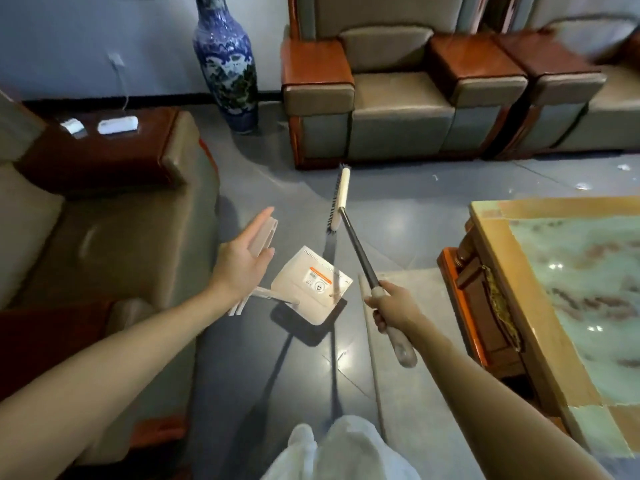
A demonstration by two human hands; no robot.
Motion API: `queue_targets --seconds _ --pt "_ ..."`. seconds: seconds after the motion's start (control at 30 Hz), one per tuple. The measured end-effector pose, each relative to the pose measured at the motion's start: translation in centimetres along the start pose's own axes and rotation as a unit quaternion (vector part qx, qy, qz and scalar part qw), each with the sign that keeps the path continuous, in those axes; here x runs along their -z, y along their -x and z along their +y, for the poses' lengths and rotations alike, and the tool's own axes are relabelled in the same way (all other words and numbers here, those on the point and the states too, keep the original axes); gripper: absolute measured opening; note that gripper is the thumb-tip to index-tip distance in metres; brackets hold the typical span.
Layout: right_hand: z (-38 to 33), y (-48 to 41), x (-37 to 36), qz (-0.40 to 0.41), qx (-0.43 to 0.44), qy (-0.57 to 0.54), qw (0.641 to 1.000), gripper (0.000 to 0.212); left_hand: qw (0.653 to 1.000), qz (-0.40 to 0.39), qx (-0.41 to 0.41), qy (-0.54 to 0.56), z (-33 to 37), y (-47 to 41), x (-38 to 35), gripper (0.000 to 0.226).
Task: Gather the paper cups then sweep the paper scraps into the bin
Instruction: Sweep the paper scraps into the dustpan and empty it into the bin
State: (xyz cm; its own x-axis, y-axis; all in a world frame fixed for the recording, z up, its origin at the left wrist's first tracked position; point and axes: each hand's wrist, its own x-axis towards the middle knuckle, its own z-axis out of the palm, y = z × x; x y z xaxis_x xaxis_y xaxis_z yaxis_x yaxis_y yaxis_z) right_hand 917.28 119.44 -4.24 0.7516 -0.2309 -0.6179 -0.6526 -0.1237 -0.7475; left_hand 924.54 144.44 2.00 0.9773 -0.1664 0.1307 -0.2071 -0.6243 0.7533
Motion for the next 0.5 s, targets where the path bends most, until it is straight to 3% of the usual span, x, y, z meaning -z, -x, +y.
queue_targets --seconds 0.23,0.5 --pt "-8.2 -17.0 8.3 0.06 -0.075 -0.107 0.99 0.014 0.997 -0.068 -0.004 -0.022 2.5 -23.5 -8.2 0.062" --pt "-16.6 -34.8 21.0 0.138 -0.119 -0.161 0.97 0.02 0.993 -0.112 -0.038 0.017 6.8 -47.6 -20.0 0.064"
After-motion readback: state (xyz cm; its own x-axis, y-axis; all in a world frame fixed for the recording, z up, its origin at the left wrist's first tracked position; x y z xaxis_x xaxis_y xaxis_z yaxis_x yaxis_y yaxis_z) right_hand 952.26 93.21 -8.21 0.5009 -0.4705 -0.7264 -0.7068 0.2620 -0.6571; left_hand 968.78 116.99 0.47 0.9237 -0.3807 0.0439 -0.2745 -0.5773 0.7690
